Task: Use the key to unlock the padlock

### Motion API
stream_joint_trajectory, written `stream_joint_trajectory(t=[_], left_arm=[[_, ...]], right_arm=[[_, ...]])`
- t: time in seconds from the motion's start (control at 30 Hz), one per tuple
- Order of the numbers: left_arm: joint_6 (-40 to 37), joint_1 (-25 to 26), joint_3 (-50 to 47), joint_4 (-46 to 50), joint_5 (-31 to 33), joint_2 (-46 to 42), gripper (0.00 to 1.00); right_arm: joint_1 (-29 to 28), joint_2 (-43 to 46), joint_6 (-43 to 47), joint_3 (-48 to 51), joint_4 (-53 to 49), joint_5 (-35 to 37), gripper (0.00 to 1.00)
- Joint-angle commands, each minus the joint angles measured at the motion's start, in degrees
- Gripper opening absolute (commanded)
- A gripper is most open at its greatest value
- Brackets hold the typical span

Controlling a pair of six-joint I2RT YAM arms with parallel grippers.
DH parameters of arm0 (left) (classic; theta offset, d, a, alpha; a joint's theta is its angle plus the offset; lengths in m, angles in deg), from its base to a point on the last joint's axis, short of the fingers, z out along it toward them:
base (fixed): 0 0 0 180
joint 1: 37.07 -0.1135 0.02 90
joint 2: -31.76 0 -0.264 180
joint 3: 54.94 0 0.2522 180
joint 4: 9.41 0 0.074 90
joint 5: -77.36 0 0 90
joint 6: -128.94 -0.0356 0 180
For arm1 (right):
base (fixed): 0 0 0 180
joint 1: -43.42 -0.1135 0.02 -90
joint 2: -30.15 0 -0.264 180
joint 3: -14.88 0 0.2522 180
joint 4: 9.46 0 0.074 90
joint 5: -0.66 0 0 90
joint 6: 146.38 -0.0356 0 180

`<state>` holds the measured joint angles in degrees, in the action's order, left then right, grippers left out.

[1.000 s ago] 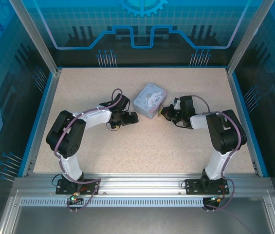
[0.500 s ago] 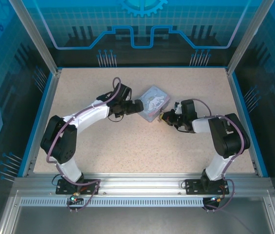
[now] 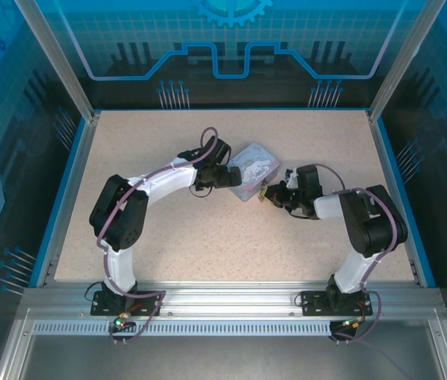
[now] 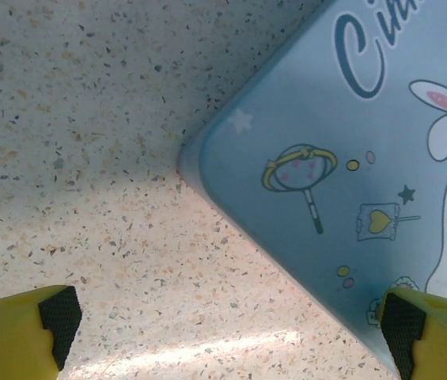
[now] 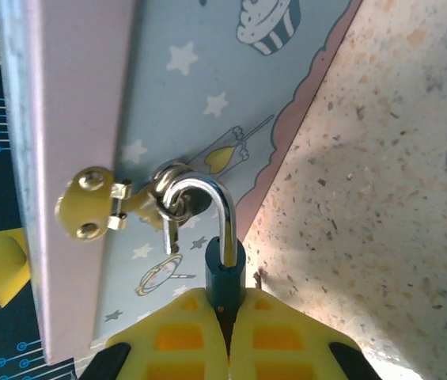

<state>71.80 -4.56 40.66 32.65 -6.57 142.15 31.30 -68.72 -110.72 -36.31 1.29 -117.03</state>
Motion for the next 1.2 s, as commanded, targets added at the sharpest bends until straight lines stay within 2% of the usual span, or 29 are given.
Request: stream_joint_trajectory(t=[0.0, 0.4, 0.77, 1.03, 1.17], left_arm=[[-1.62, 0.44, 2.17, 2.68, 2.51, 2.35, 0.99], [-1.84, 0.58, 2.35, 2.90, 1.71, 4.78, 0.99], [-1.38, 0.70, 1.51, 2.78, 1.14, 5.50, 0.98], [-1.31, 0.62, 1.30, 2.91, 1.13, 5.71, 0.97], [-1.29, 0.66, 1.68, 2.99, 0.89, 6.11, 0.97]], right_arm=[[1.17, 2.58, 0.67, 0.82, 1.24, -1.19, 0.00], [2.01, 0.89, -2.06, 0.55, 3.27, 1.62, 0.00], [2.06, -7.86, -13.76, 4.57, 29.70, 2.59, 0.00], [3.16, -4.51, -12.17, 2.83, 25.94, 2.64, 0.00], [3.90, -3.24, -10.13, 0.41, 19.91, 2.97, 0.00]])
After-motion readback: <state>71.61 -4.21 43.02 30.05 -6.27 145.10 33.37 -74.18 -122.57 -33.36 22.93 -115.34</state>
